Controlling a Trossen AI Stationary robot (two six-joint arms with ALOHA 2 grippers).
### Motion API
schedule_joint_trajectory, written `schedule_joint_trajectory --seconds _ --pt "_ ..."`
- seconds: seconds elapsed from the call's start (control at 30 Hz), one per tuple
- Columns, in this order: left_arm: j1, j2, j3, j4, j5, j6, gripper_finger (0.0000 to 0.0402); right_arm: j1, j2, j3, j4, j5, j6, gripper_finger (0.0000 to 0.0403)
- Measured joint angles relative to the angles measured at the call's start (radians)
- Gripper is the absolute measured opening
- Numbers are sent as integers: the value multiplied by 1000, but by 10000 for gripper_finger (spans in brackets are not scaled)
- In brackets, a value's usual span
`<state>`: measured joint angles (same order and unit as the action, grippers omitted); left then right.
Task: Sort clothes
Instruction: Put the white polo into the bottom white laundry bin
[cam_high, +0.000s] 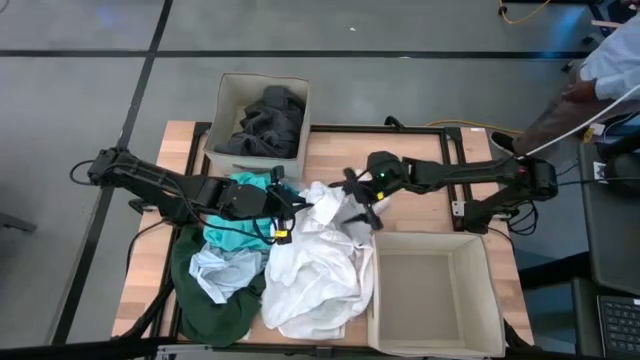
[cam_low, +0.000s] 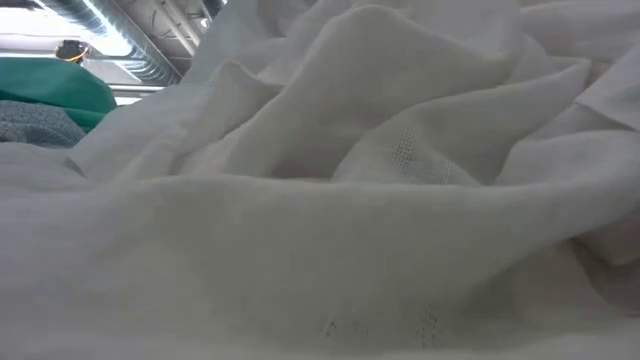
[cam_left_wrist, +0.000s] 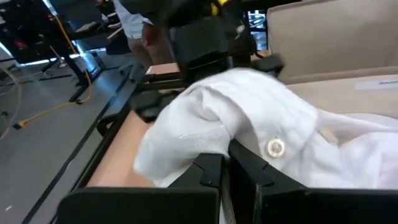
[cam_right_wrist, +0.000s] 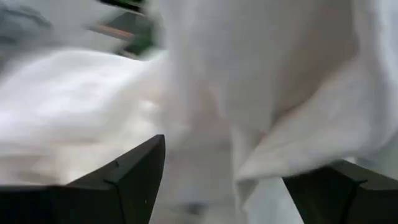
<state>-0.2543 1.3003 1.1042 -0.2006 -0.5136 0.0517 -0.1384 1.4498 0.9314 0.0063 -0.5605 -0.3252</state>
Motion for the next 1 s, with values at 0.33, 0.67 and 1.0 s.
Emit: schedule_joint_trajectory --seconds 0.33,0.67,1.0 --pt "25 0 0 -1 -25 -27 5 128 160 2 175 182 139 303" --pt "28 0 0 0 -25 -36 5 124 190 5 175 289 109 303" --pt "40 0 4 12 -25 -71 32 125 190 5 176 296 85 230"
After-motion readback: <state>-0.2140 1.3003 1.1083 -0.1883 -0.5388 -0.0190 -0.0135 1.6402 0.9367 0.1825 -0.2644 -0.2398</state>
